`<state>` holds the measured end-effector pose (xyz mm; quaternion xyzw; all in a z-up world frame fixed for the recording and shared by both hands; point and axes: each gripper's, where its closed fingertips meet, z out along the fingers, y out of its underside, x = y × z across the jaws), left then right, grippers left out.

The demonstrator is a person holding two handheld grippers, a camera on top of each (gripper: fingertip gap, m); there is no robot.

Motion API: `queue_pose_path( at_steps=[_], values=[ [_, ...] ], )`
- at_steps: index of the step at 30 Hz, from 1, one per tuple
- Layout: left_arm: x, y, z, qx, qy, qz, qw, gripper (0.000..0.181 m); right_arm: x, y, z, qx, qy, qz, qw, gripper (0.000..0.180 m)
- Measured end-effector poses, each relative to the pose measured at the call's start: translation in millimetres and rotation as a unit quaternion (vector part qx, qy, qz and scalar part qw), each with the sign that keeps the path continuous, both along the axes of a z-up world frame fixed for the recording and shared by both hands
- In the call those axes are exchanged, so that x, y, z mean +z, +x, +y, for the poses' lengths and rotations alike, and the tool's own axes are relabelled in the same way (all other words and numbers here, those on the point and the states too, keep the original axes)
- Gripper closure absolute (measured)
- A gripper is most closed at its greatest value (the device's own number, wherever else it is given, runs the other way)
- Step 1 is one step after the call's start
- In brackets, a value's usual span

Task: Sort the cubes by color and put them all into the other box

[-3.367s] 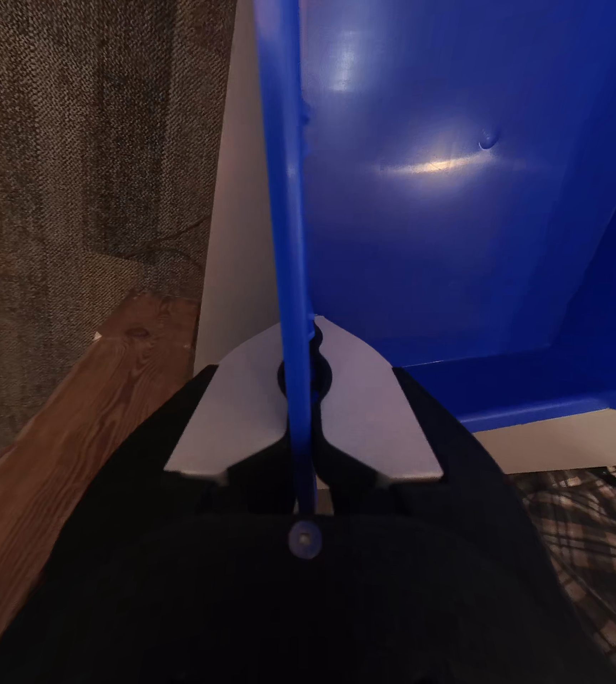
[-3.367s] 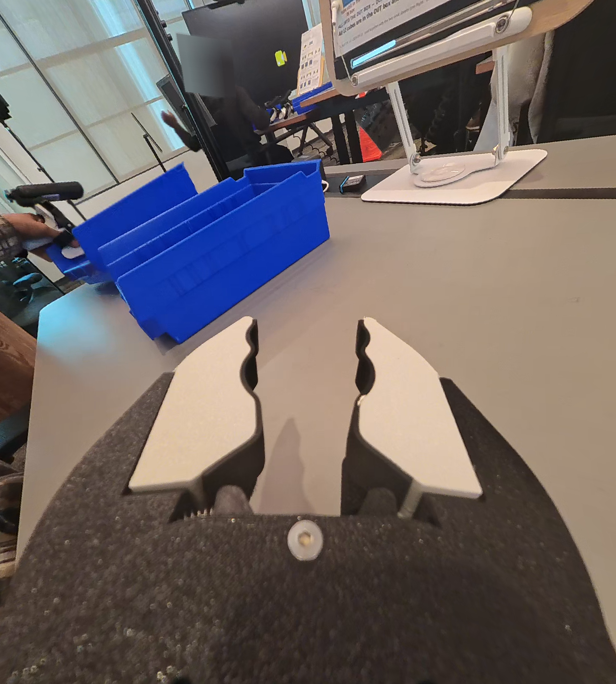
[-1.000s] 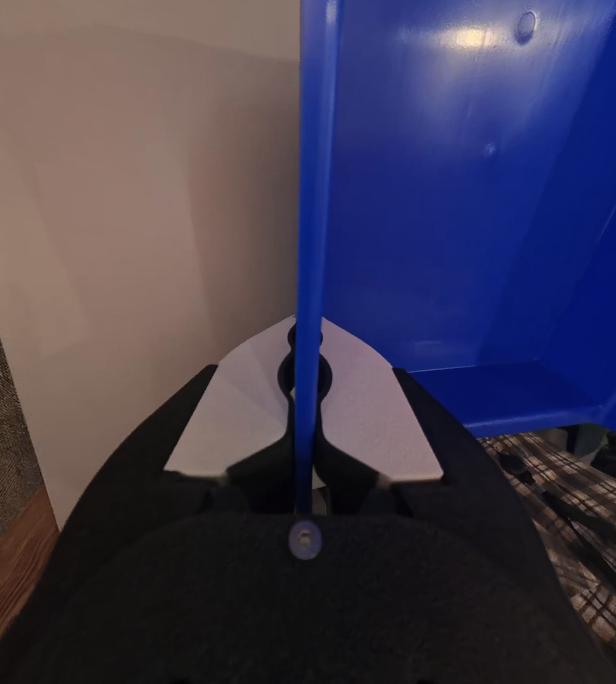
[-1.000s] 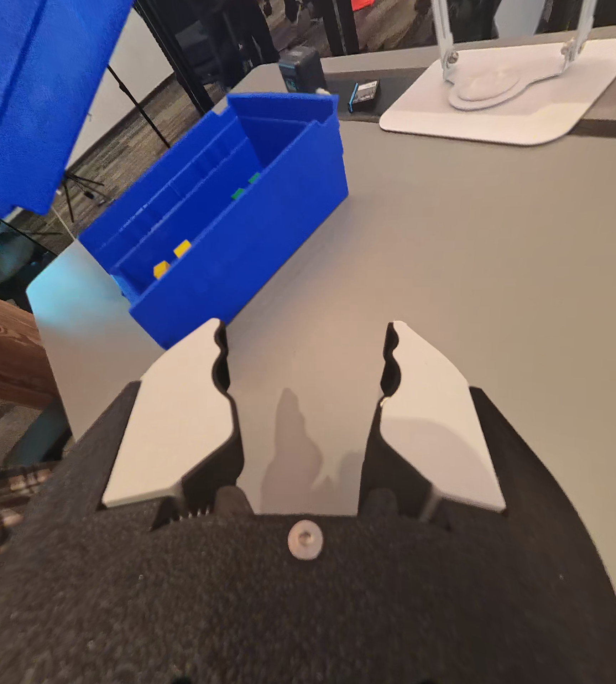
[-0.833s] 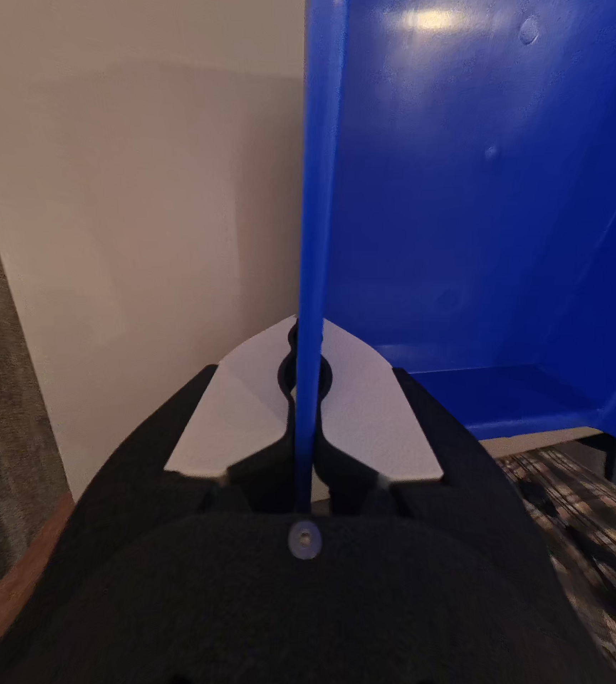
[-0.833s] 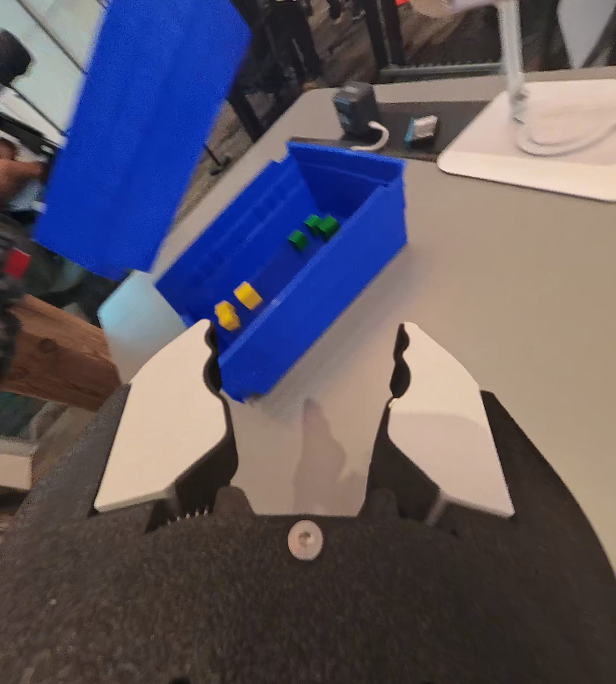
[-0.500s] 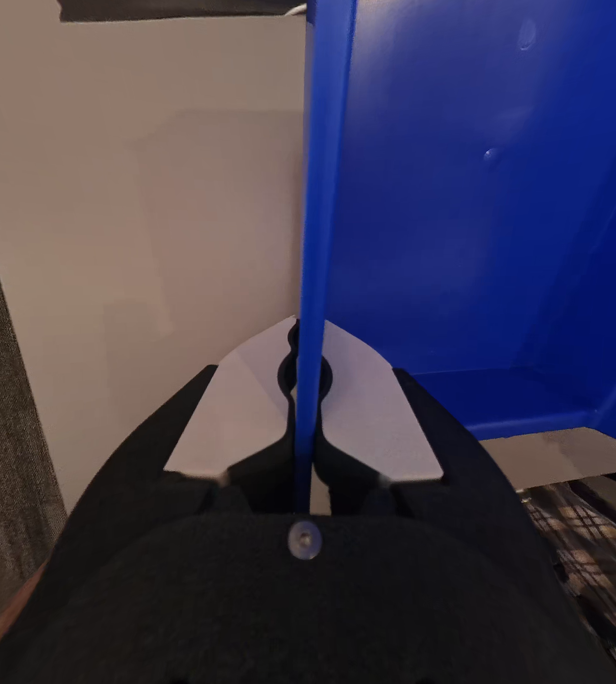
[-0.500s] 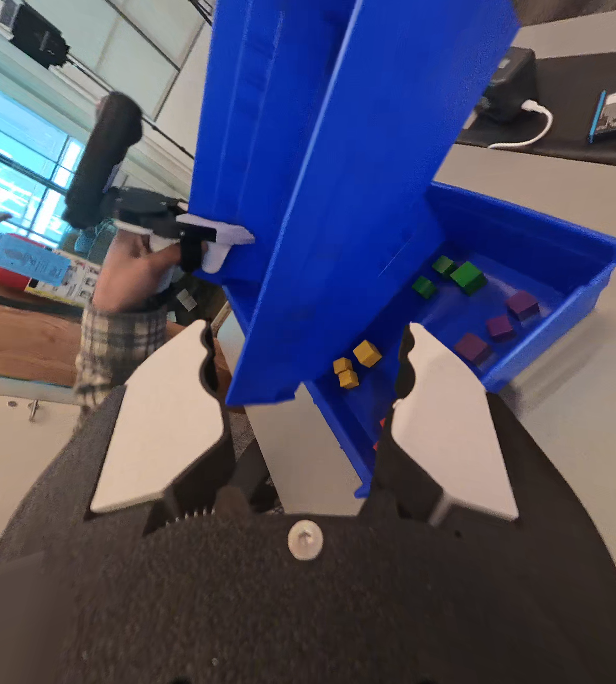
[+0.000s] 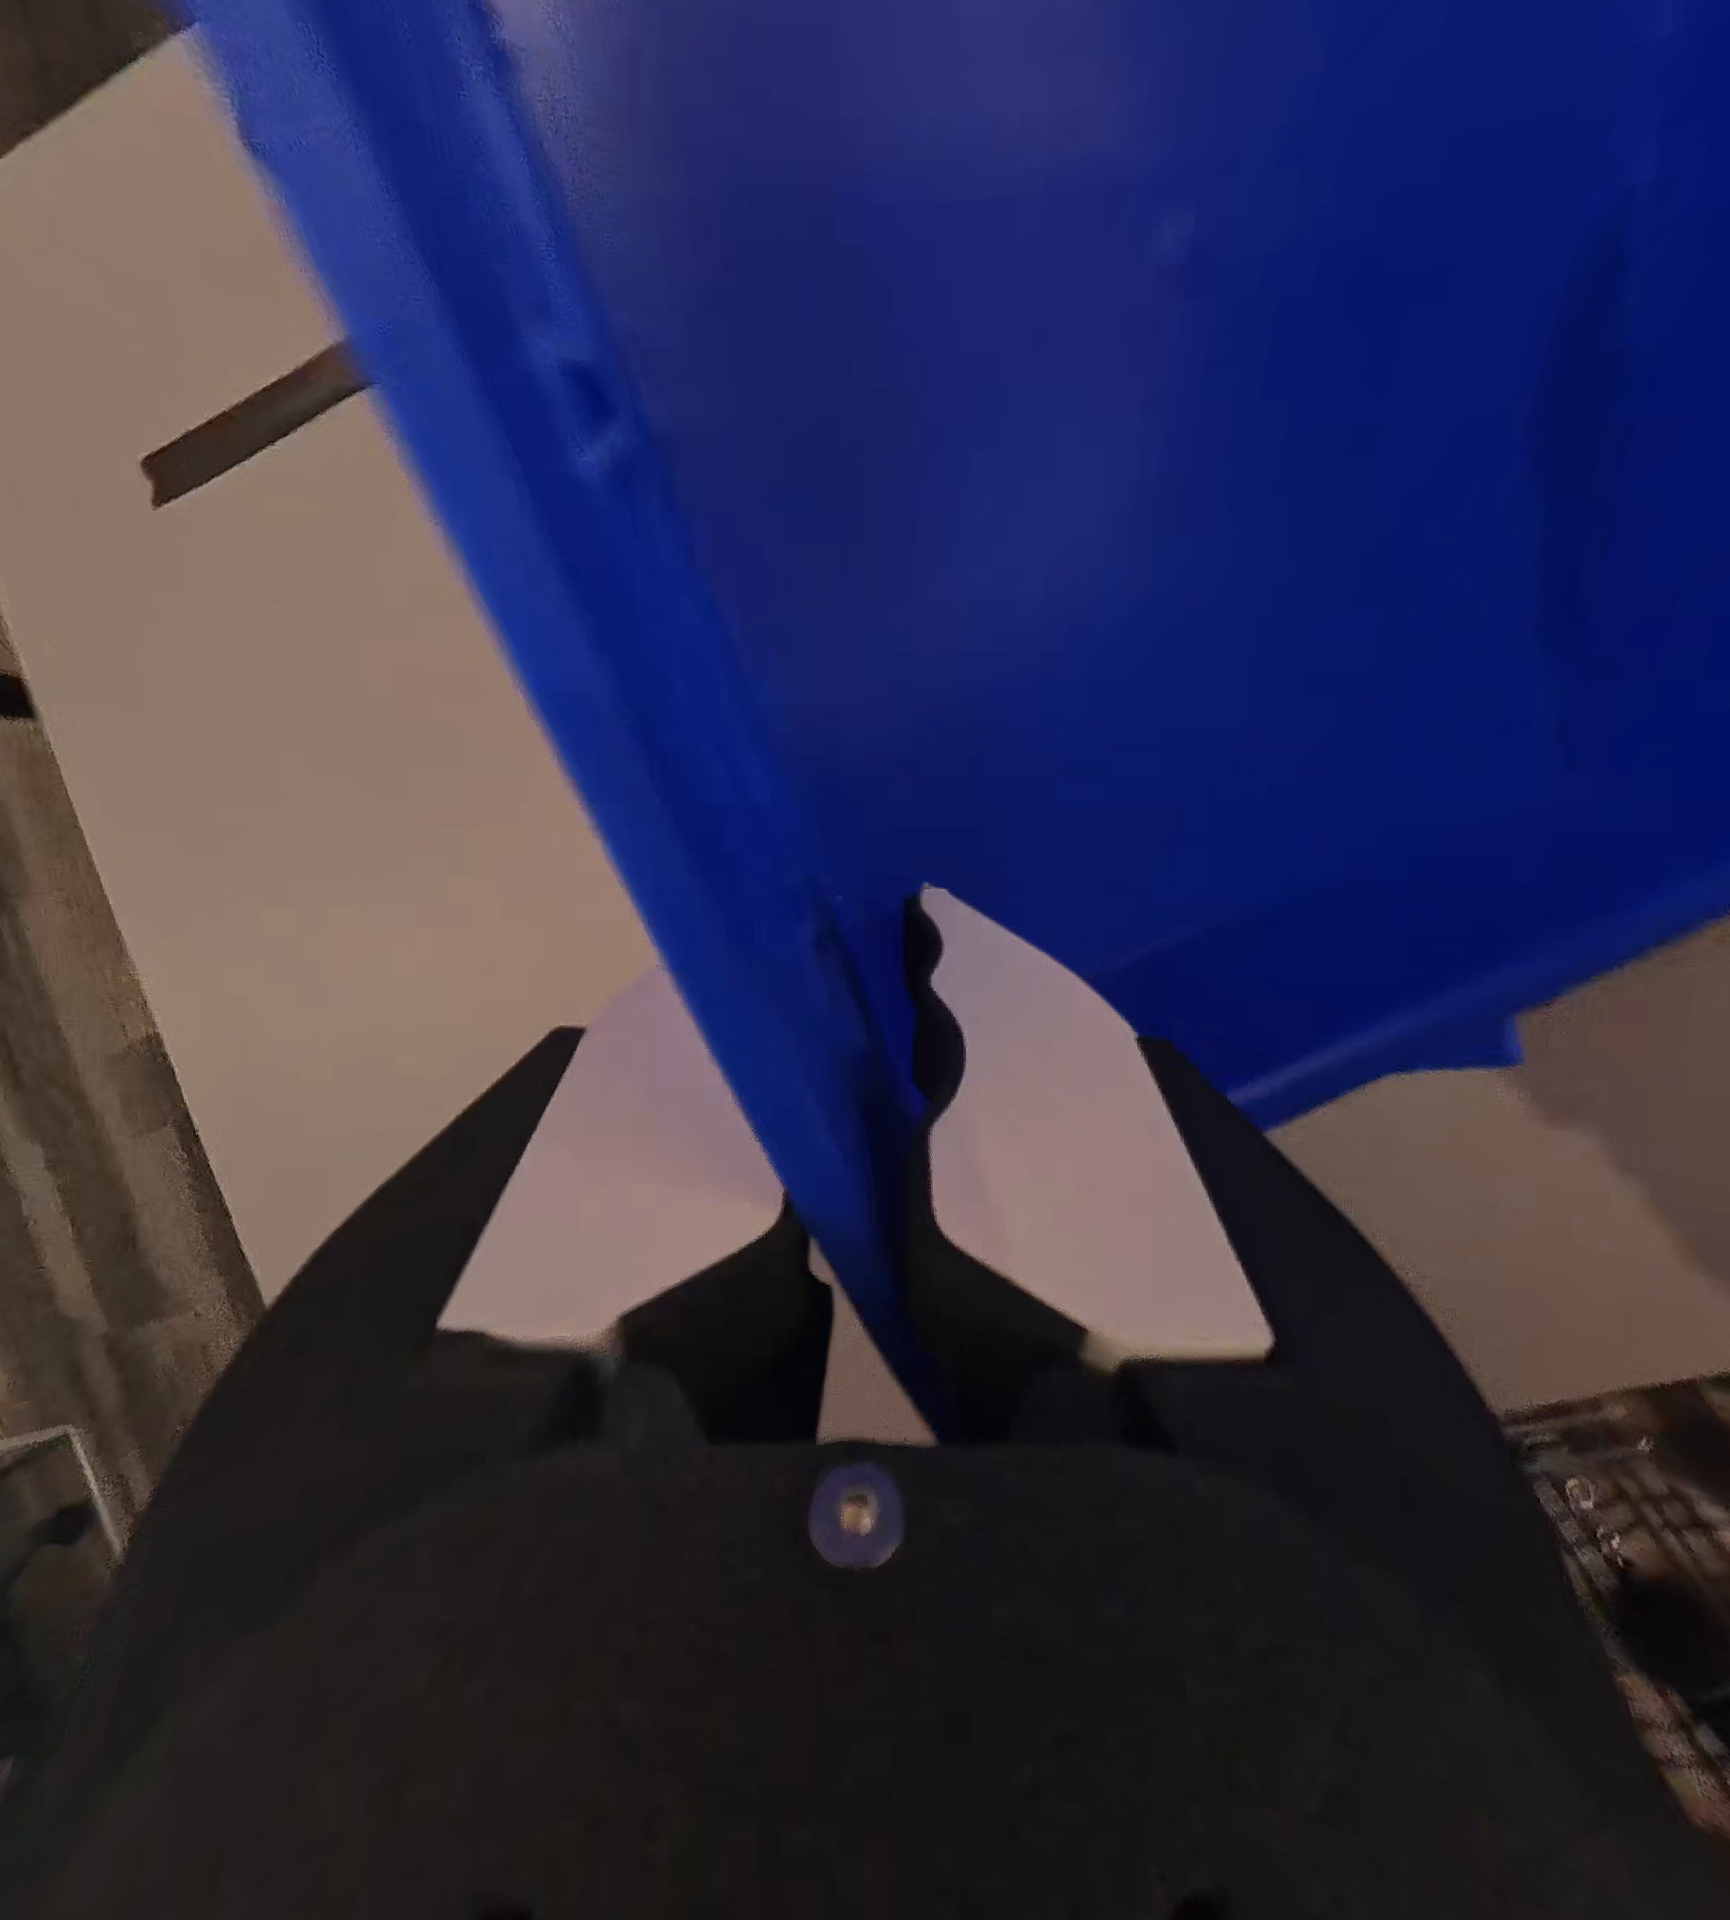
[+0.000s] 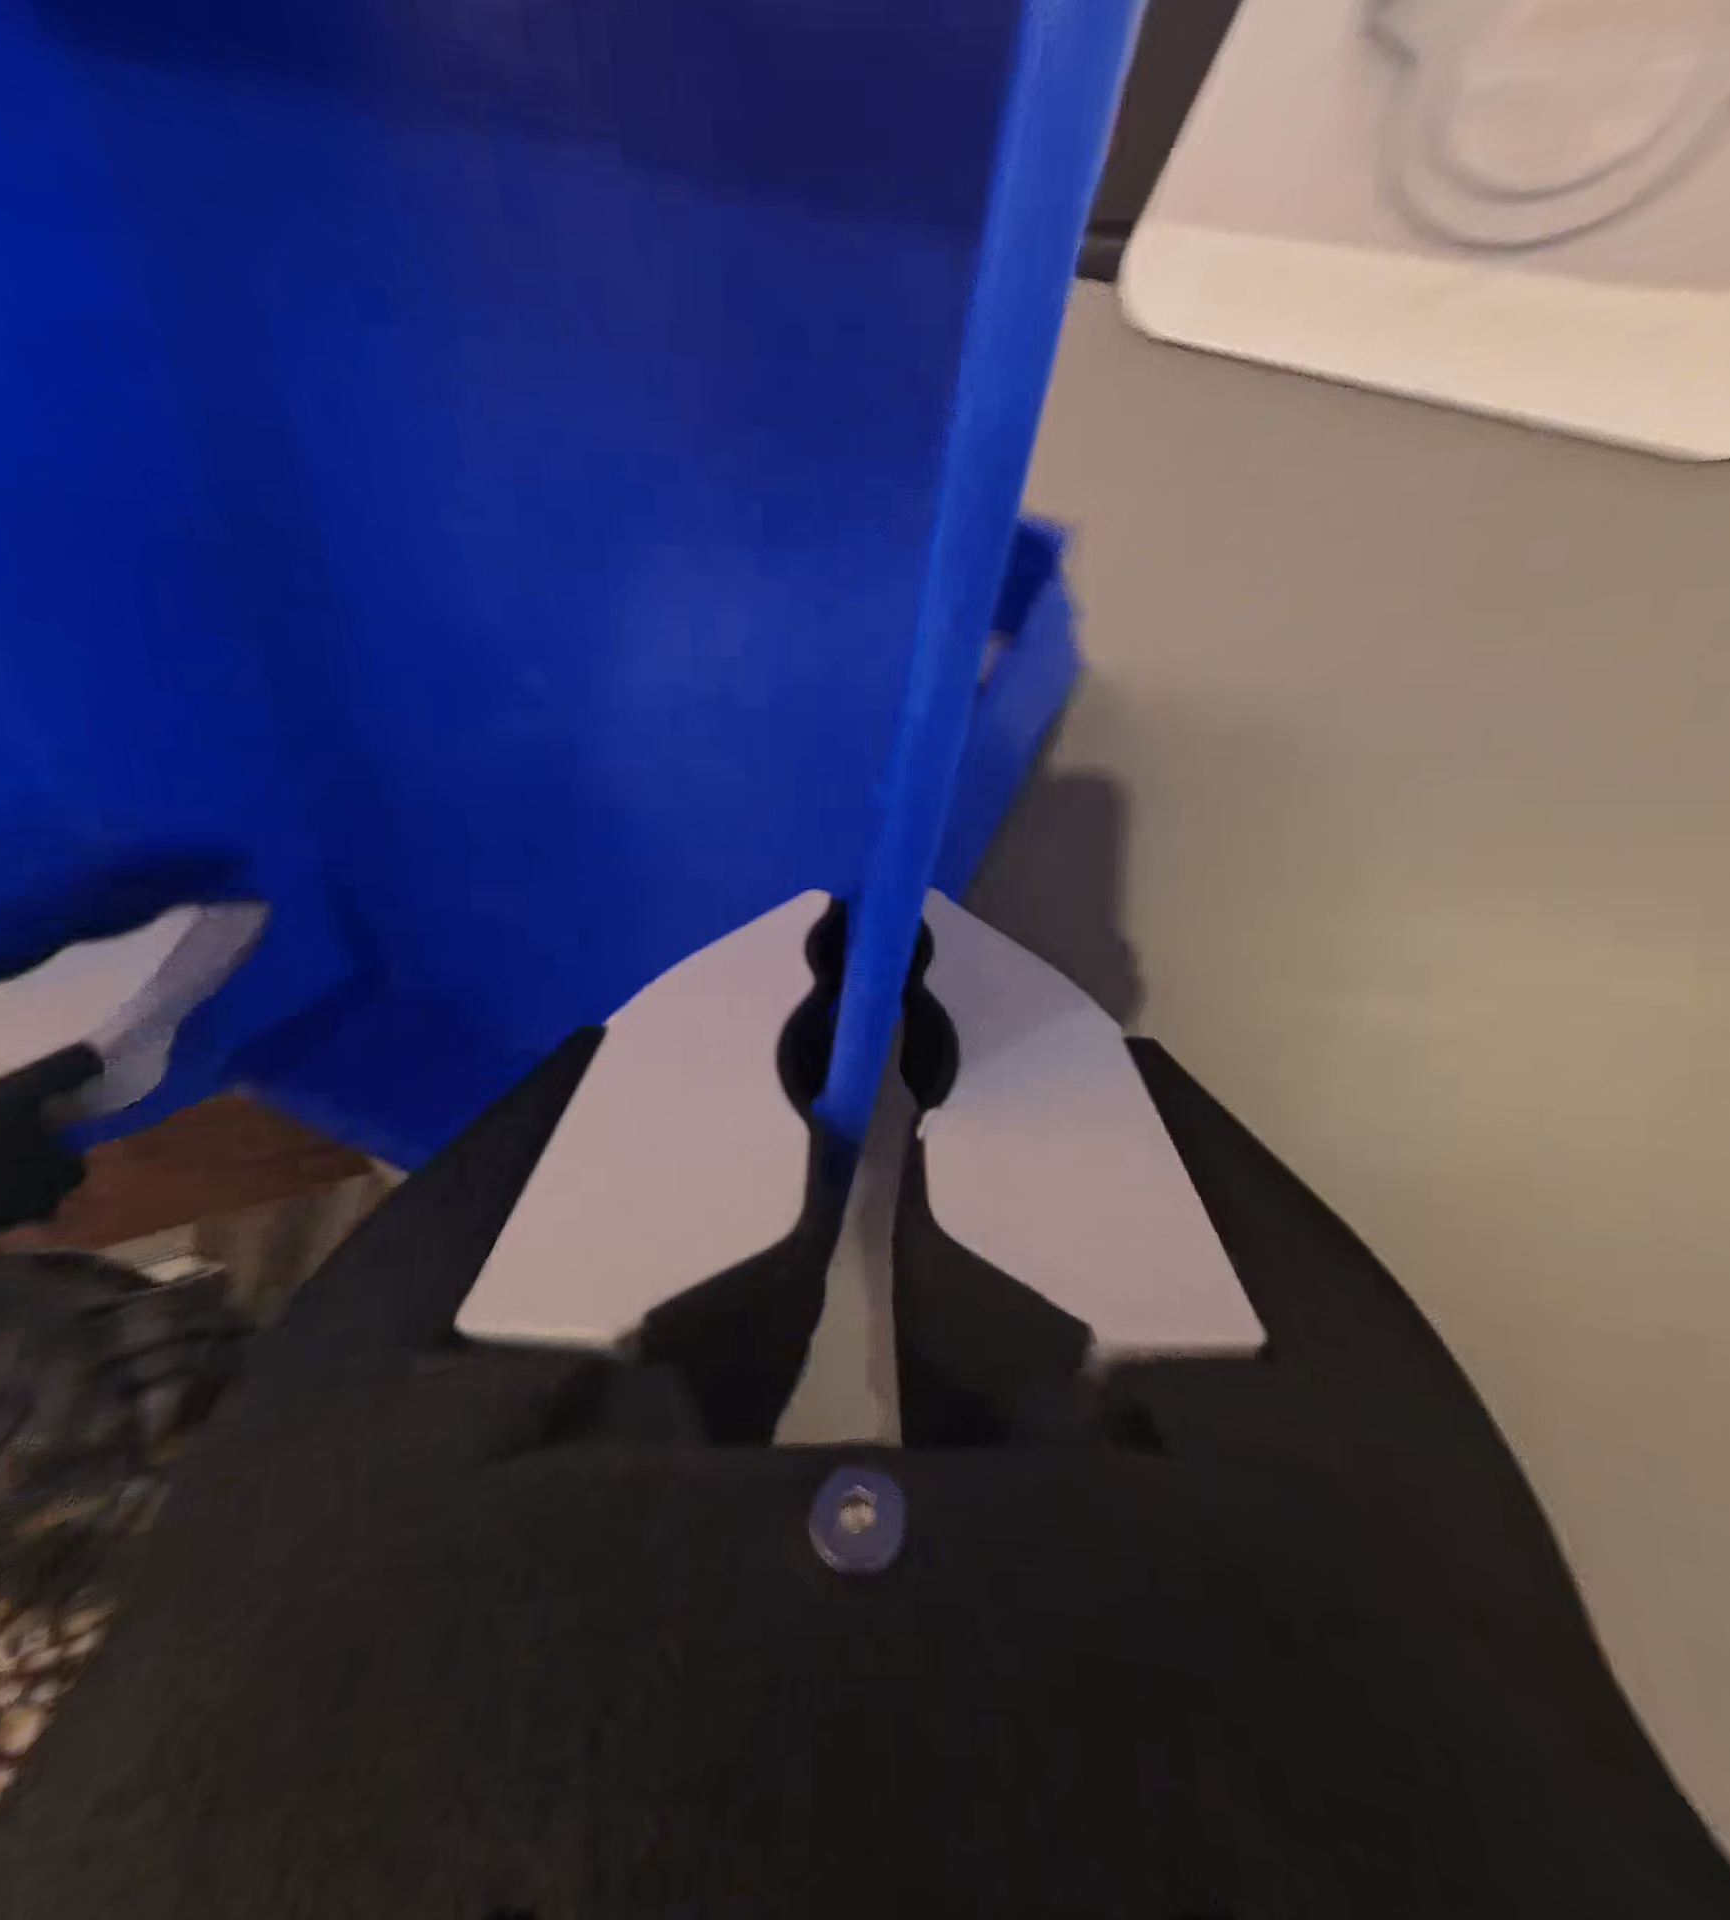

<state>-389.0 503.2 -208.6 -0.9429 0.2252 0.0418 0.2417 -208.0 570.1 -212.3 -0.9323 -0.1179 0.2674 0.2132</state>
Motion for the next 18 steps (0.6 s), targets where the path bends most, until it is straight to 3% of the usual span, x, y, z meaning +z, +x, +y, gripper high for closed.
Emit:
queue_pose_path(
  at_steps=[2, 5, 9, 12, 18],
  values=[
    [-5, 26, -10, -0.028, -0.011, -0.020, 0.999, 0.156, 5, 20, 2, -0.004, -0.011, -0.016, 1.000, 0.173],
    [-3, 69, -26, -0.091, -0.015, -0.117, 0.989, 0.133, 13, 51, -1, 0.003, -0.034, -0.049, 0.998, 0.173],
    [6, 101, -54, -0.167, -0.020, -0.213, 0.962, 0.094, 18, 95, -7, 0.000, -0.061, -0.075, 0.995, 0.174],
    [24, 117, -83, -0.230, -0.013, -0.305, 0.924, 0.074, 19, 128, -22, 0.011, -0.082, -0.079, 0.993, 0.174],
    [50, 97, -112, -0.278, 0.060, -0.395, 0.873, 0.068, 9, 229, -48, -0.006, -0.124, -0.091, 0.988, 0.174]
  ],
)
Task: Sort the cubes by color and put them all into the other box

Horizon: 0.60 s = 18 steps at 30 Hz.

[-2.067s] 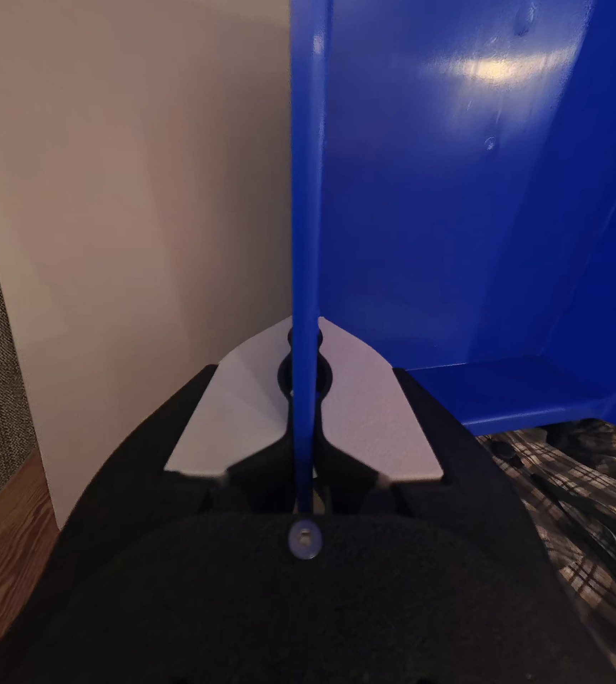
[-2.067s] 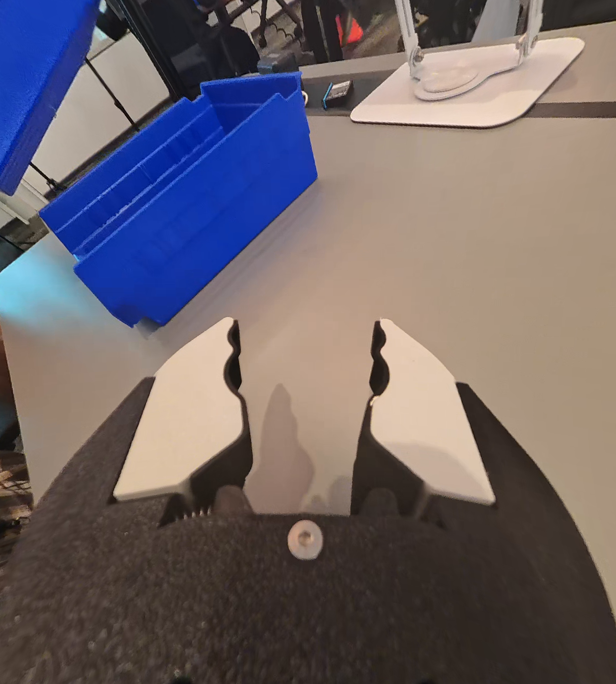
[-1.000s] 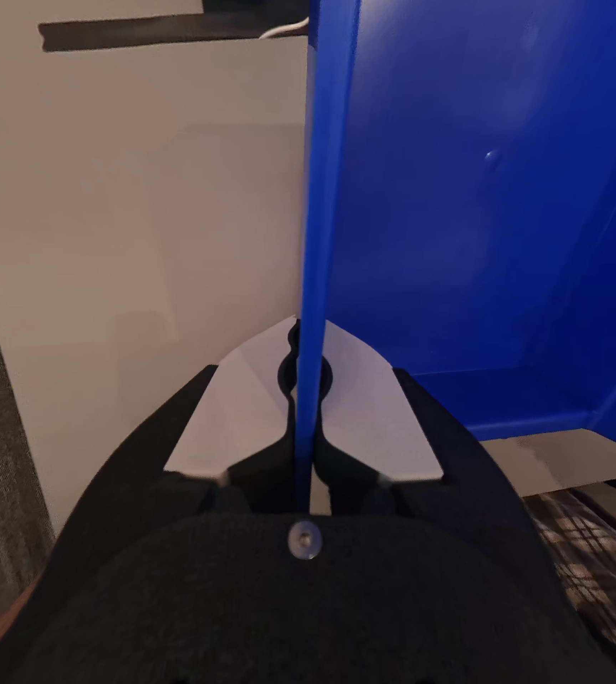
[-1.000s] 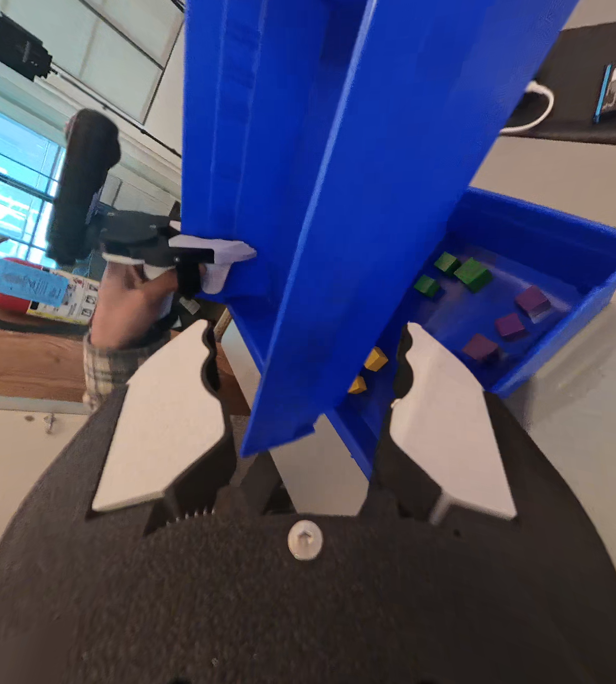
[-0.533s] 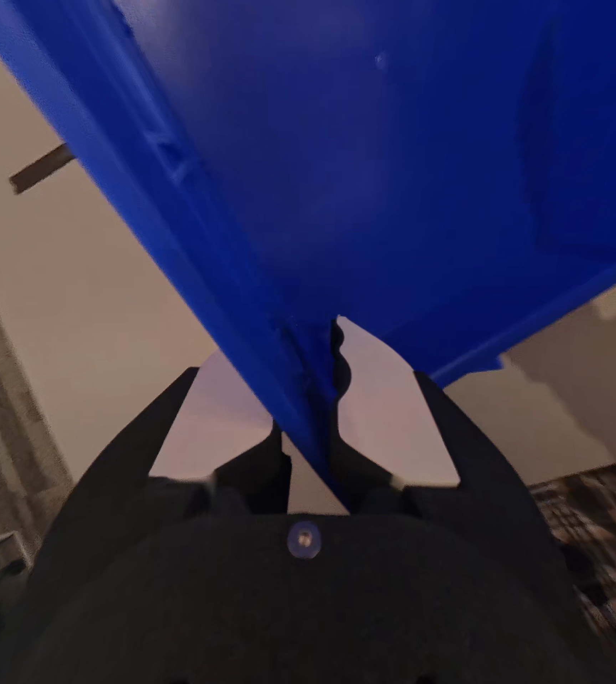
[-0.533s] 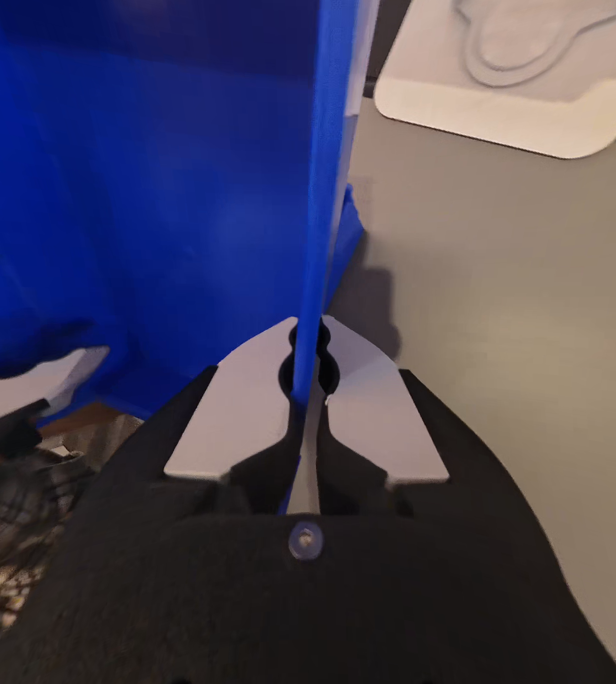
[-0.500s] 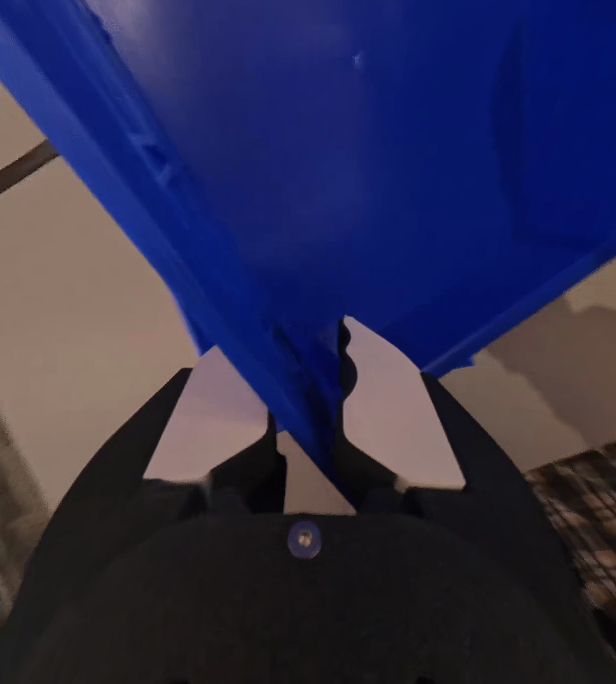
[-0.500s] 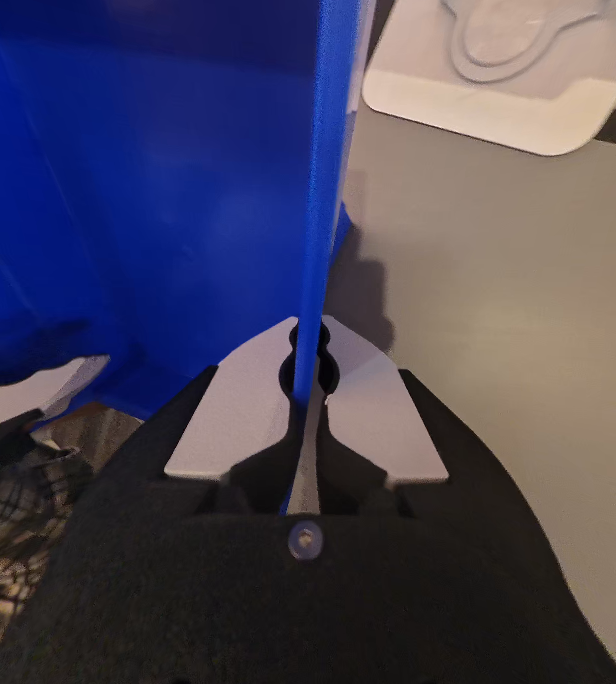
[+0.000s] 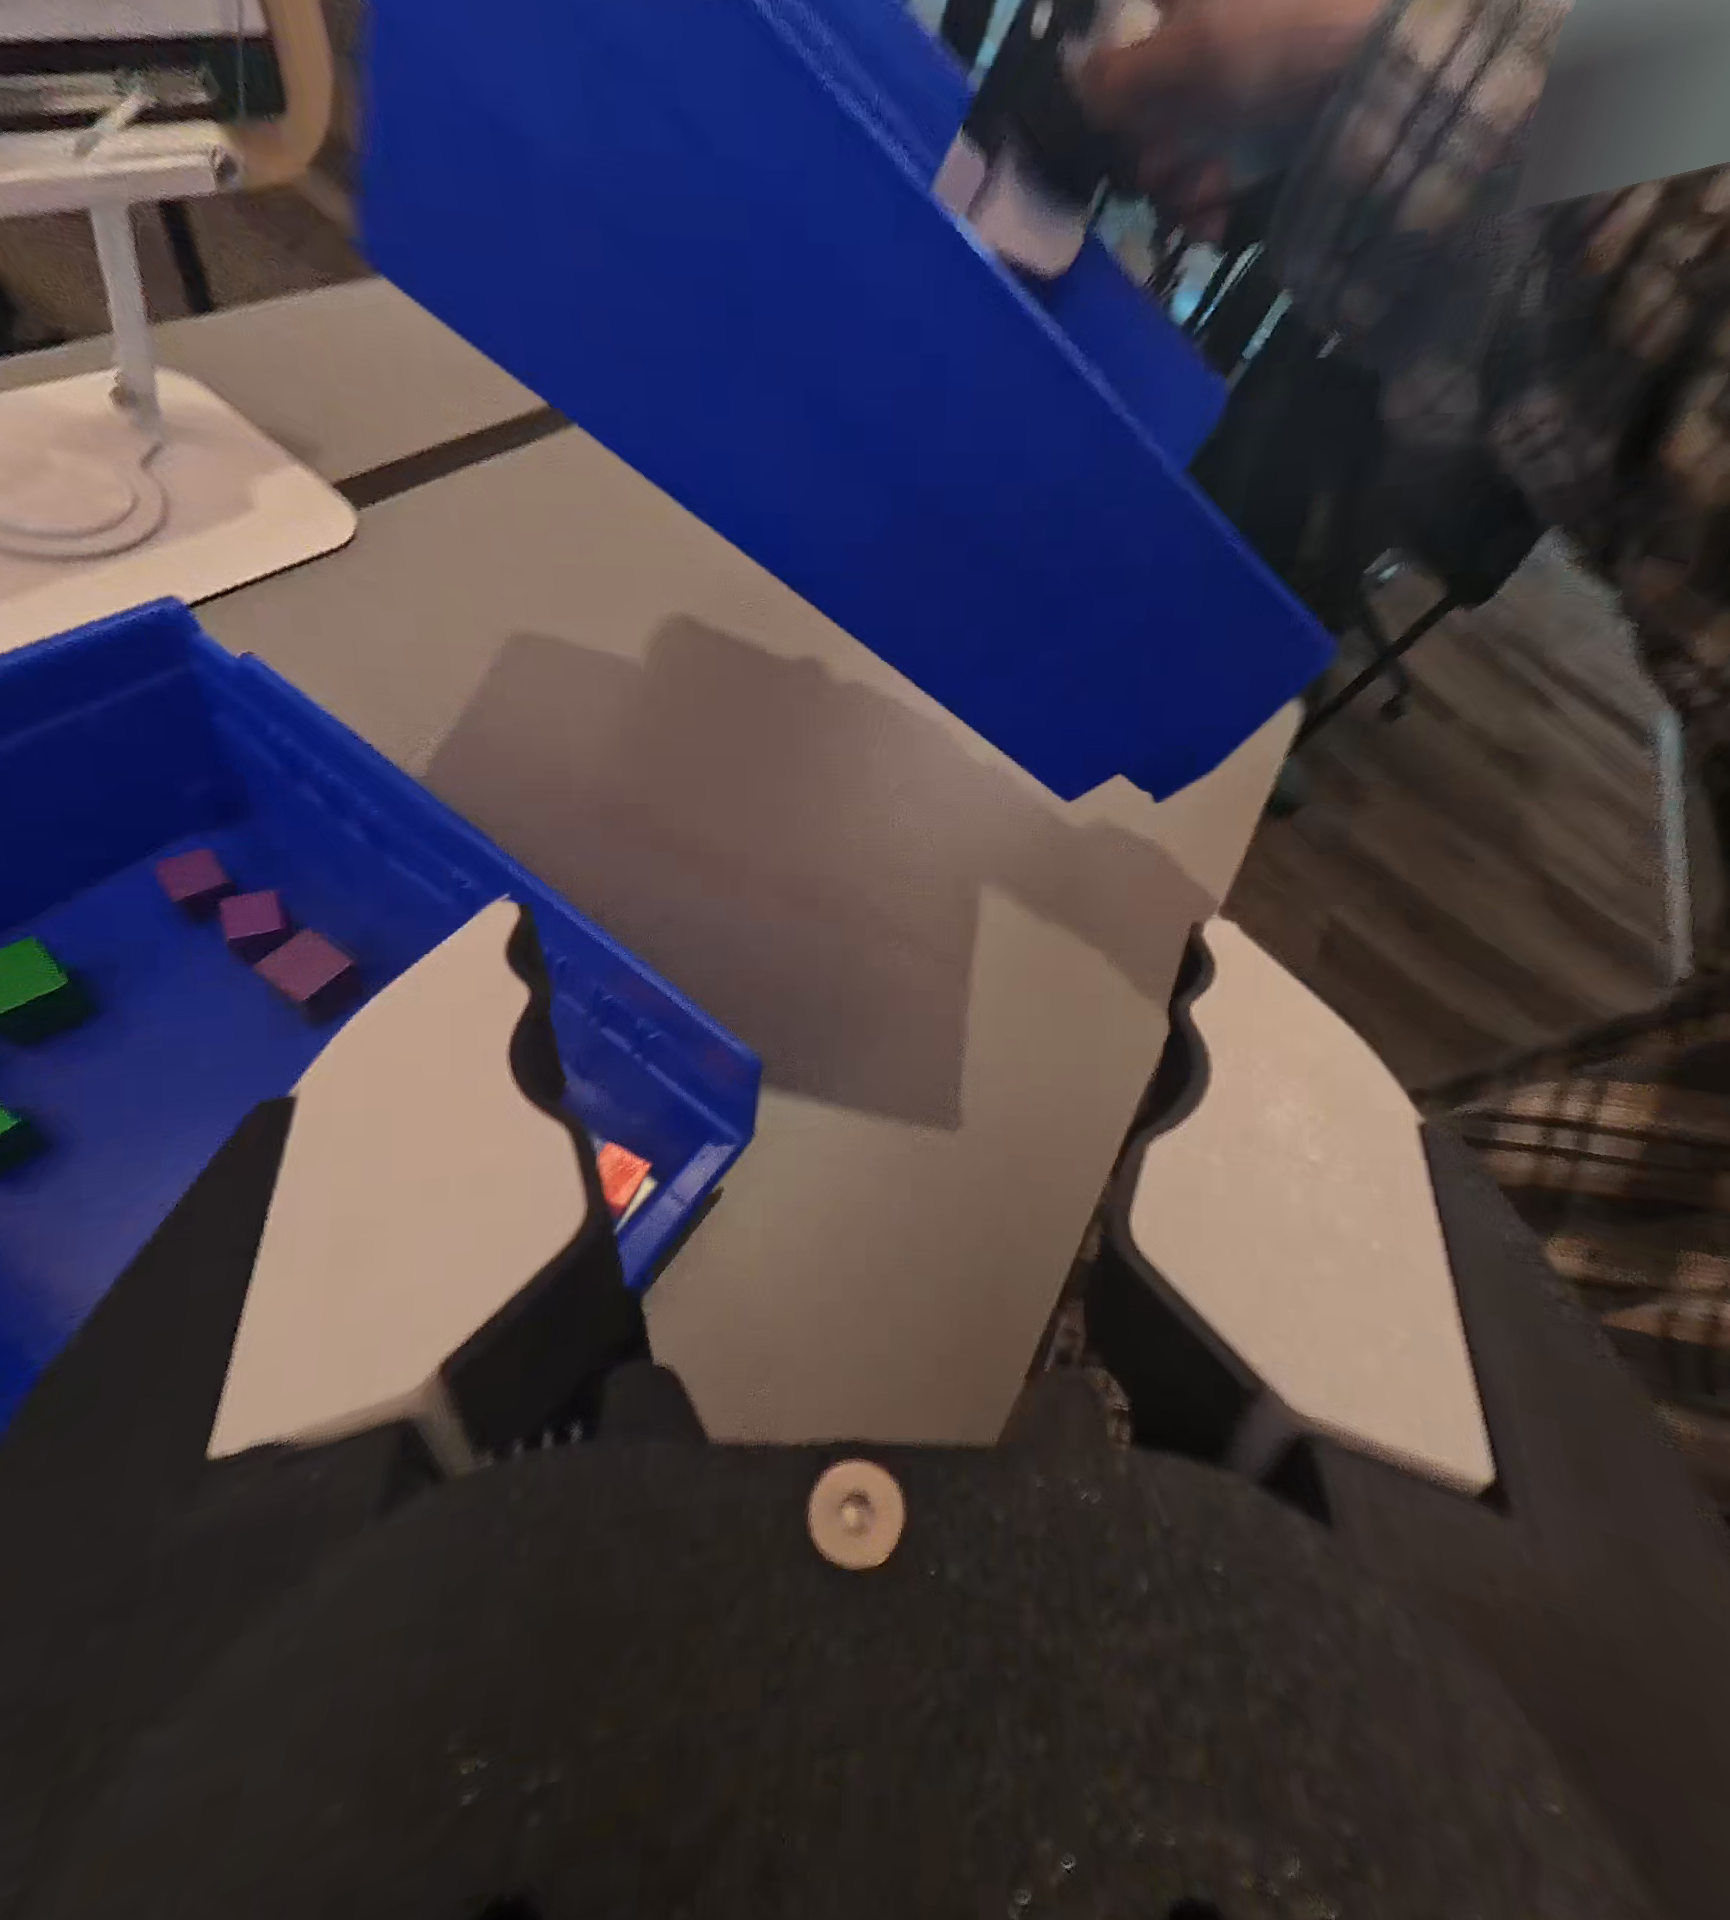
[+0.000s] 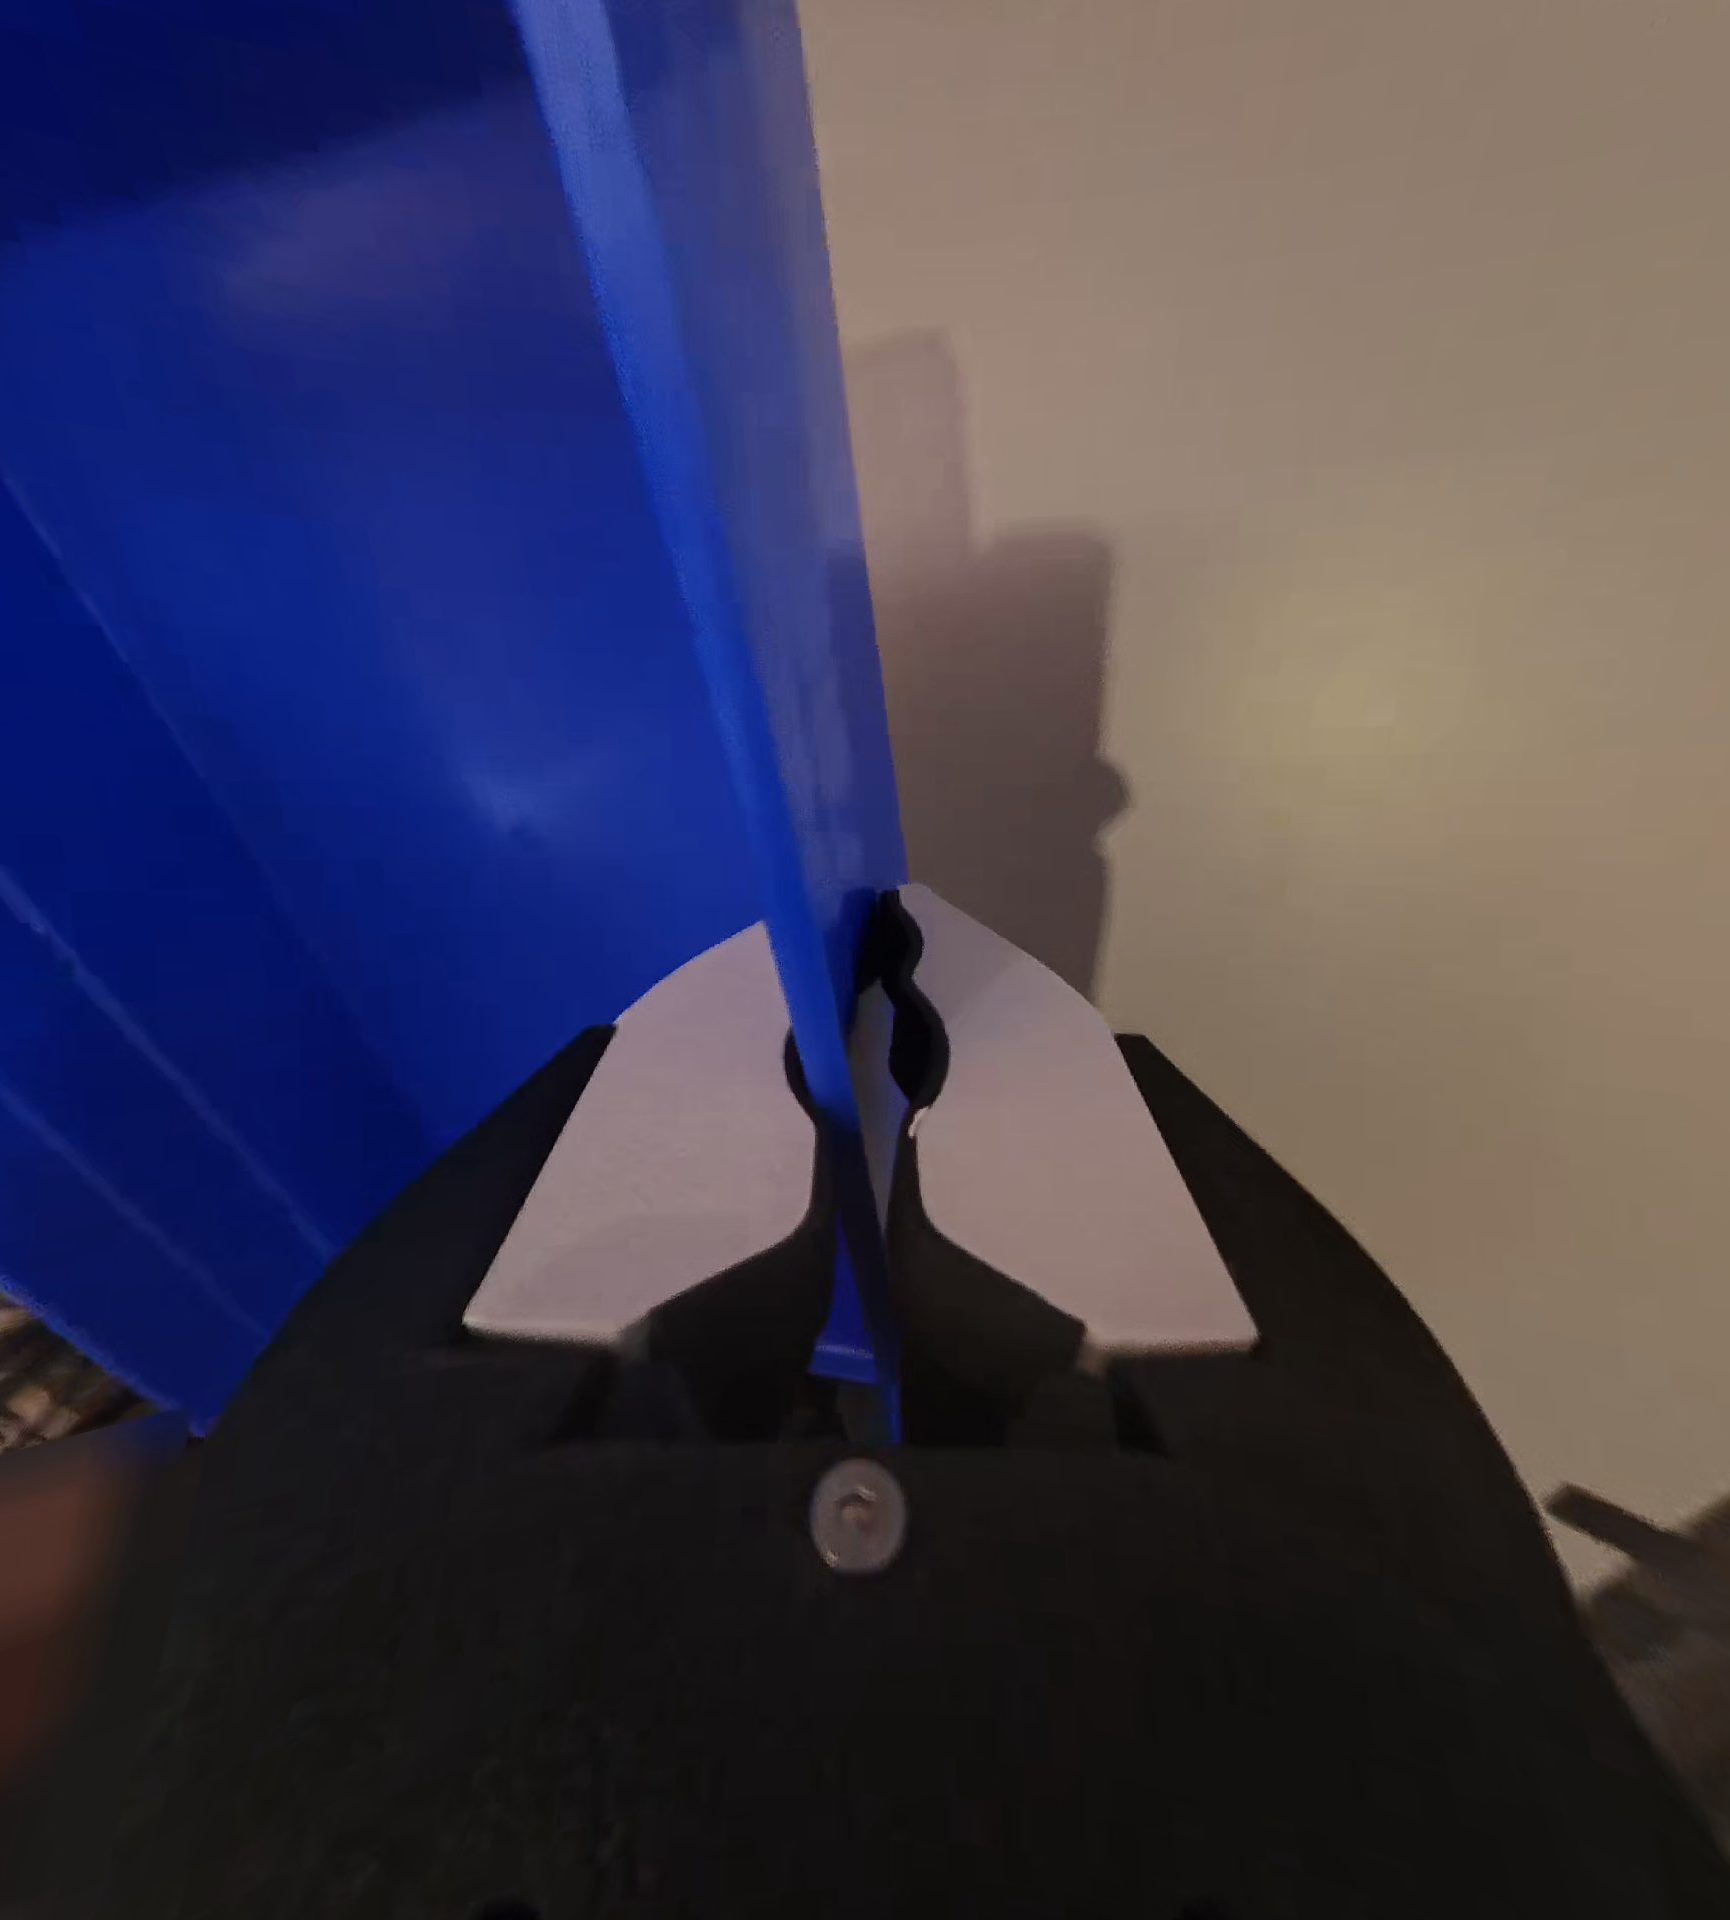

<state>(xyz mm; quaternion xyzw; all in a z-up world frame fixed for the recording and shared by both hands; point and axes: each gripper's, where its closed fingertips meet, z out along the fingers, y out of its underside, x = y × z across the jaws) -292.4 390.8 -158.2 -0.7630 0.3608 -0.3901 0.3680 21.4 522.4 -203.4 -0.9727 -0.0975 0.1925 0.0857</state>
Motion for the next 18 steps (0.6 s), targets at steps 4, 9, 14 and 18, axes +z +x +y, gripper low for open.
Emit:
queue_pose_path(
  at_steps=[4, 9, 14, 18],
  values=[
    [-1, -29, -17, -0.008, -0.016, -0.076, 0.997, 0.071, -26, 88, -23, -0.034, -0.047, -0.063, 0.996, 0.175],
    [-11, -65, -30, 0.006, -0.041, -0.133, 0.990, 0.079, -65, 179, -44, -0.106, -0.092, -0.079, 0.987, 0.175],
    [-22, -86, -28, 0.031, -0.066, -0.155, 0.985, 0.090, -109, 236, -56, -0.147, -0.125, -0.083, 0.978, 0.174],
    [-31, -97, -14, 0.067, -0.079, -0.153, 0.983, 0.092, -136, 264, -66, -0.149, -0.149, -0.096, 0.973, 0.174]
  ],
)
